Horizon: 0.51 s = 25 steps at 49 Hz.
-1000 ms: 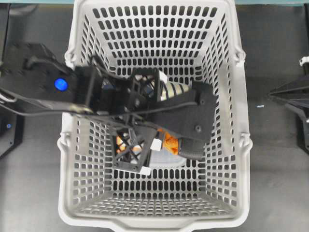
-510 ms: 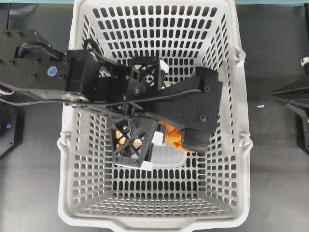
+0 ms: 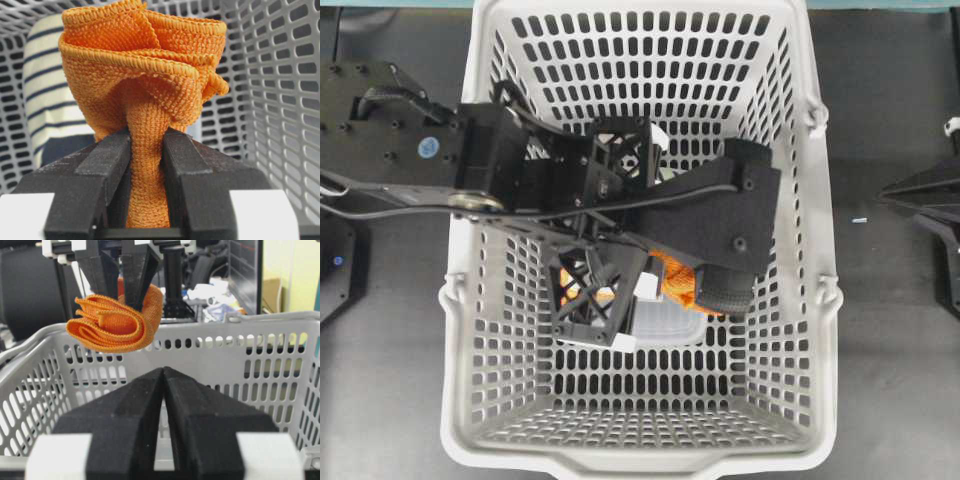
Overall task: Pick up the orange cloth from the shopping basket with the left arm.
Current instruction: 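Lift the orange cloth upward out of the basket with the left gripper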
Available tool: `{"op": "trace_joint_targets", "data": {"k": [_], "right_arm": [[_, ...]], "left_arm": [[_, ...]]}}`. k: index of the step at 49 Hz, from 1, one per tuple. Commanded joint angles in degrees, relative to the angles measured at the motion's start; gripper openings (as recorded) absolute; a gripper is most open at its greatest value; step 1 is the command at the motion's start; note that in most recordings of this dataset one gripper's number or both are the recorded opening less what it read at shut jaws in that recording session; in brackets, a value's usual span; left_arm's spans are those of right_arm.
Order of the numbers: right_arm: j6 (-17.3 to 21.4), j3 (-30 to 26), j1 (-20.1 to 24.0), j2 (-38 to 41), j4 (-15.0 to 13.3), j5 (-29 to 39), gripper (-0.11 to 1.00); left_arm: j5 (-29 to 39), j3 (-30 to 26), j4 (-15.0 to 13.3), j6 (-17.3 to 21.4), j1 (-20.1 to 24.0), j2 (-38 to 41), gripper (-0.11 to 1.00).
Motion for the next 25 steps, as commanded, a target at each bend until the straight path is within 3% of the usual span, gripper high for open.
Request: {"op": "trace_joint_targets", "data": {"k": [1,25], "right_arm": [[0.0,-0.44,0.0,0.26,0.18,-0.26,0.0],[0.09,-0.44,-0.09,-0.44,0.18,0.44,0.0]], "left_arm": [[-0.18,-1.49,0.18,0.09,0.0,-1.05,0.16],[-0.09,-1.49,0.18,0.09,0.26,-1.05,0.16]]}}
